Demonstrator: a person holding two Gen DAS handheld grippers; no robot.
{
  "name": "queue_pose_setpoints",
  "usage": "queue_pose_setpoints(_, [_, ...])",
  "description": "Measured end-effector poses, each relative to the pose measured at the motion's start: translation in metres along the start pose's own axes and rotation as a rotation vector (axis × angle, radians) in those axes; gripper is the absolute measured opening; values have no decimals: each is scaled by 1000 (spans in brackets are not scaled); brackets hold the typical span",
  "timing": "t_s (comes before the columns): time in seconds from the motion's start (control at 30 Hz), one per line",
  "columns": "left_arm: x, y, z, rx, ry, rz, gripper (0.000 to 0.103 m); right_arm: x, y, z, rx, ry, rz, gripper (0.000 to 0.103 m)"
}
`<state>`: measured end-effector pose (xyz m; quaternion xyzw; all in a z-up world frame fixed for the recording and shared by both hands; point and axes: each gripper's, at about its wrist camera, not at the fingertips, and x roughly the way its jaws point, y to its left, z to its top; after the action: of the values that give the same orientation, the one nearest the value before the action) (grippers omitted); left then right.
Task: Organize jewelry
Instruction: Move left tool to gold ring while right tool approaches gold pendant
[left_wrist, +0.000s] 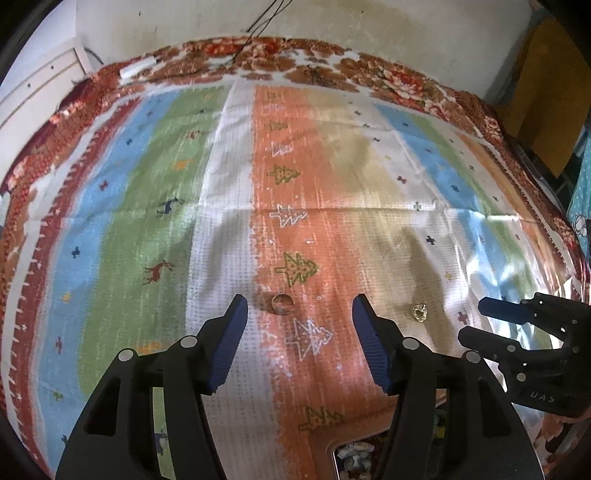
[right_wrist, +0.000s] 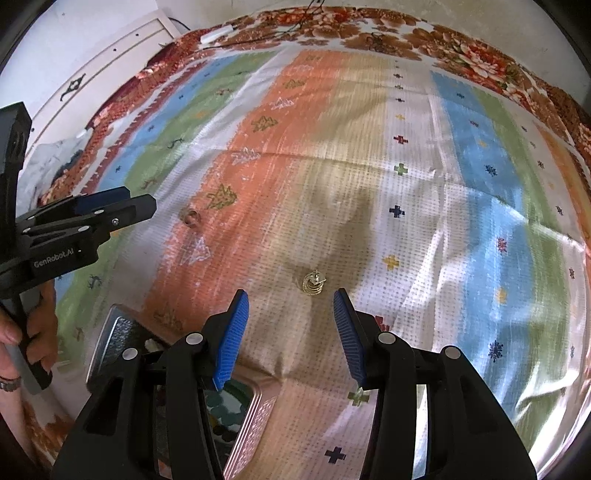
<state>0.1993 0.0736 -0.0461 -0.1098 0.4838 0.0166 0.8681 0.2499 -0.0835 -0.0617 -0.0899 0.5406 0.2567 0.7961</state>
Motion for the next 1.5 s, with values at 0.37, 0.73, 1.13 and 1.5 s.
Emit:
queue_pose_setpoints(0.37, [29,8,8,-29,81,-23,60,19,-4,5,1,49,-12,48])
queue_pose_setpoints(0.73, [54,7,9,-2,145,-8,61,36,-8,10,-3,86,-23,48])
queue_pose_setpoints(1.13, [72,10,8,11,181,11,61,58,-11,13,-2,135,-29,48])
queue_pose_setpoints(1.5, [83,9,10,36,196,29,61,75,-13,19,3,171,-30,48])
